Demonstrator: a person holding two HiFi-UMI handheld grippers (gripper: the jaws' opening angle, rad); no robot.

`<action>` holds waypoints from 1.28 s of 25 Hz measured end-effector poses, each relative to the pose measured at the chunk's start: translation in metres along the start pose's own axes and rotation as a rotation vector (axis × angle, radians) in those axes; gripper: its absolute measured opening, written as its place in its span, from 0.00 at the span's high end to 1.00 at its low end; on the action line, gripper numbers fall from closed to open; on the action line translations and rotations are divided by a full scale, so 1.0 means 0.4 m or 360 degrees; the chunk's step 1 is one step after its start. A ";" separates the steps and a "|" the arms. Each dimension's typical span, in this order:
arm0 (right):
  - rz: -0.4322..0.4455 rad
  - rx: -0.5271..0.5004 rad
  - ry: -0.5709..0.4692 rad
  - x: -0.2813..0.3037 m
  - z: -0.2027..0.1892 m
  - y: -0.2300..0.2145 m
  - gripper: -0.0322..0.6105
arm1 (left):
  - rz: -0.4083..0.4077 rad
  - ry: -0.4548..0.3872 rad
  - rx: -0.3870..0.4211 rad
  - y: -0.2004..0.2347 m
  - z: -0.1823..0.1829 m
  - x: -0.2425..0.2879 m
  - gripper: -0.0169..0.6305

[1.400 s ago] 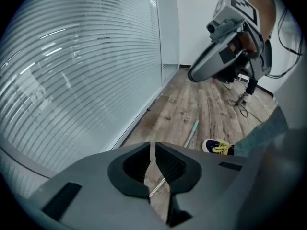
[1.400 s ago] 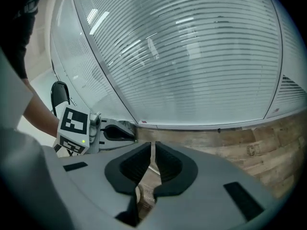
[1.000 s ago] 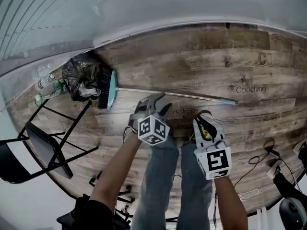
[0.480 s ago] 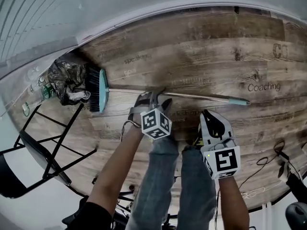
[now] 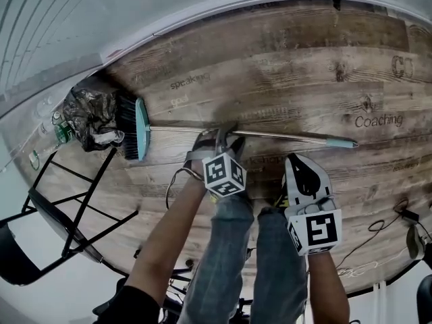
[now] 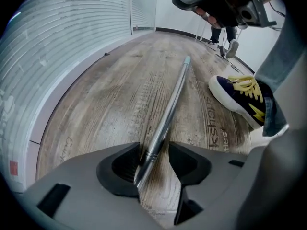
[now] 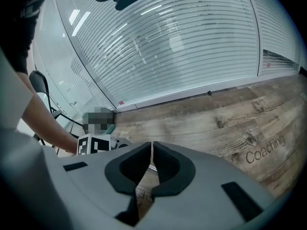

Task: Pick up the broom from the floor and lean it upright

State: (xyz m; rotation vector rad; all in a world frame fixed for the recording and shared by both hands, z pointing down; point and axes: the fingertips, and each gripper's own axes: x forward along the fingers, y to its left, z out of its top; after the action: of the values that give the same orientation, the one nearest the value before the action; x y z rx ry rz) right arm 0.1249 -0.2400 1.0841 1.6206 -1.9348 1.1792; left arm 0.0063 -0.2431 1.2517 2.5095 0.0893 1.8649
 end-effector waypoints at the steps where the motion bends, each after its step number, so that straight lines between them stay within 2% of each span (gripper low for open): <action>1: -0.0002 0.0006 0.0005 0.001 -0.004 -0.001 0.92 | -0.0010 -0.0003 -0.0010 -0.003 0.000 0.001 0.66; 4: 0.0004 0.0023 0.0013 0.007 -0.013 0.000 0.92 | -0.0027 -0.0010 0.0010 -0.013 0.000 0.001 0.72; 9: 0.0014 0.0027 -0.0002 0.007 -0.007 0.004 0.92 | -0.0042 -0.0021 0.0200 -0.028 0.009 -0.001 0.77; 16: 0.0014 0.0022 -0.0038 -0.045 0.047 0.016 0.92 | 0.0017 -0.0112 0.0135 0.019 0.078 -0.076 0.78; 22: -0.0005 0.0011 -0.0099 -0.121 0.154 0.043 0.92 | 0.0091 -0.0168 0.0184 0.065 0.154 -0.199 0.82; 32: 0.0006 -0.0024 -0.0153 -0.204 0.282 0.106 0.92 | 0.0186 -0.0226 0.0129 0.148 0.197 -0.357 0.84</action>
State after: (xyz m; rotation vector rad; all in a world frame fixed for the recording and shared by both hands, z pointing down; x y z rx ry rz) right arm 0.1352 -0.2755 0.9433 1.6952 -2.0006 1.1040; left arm 0.0427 -0.3081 1.0950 2.7495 0.0171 1.7484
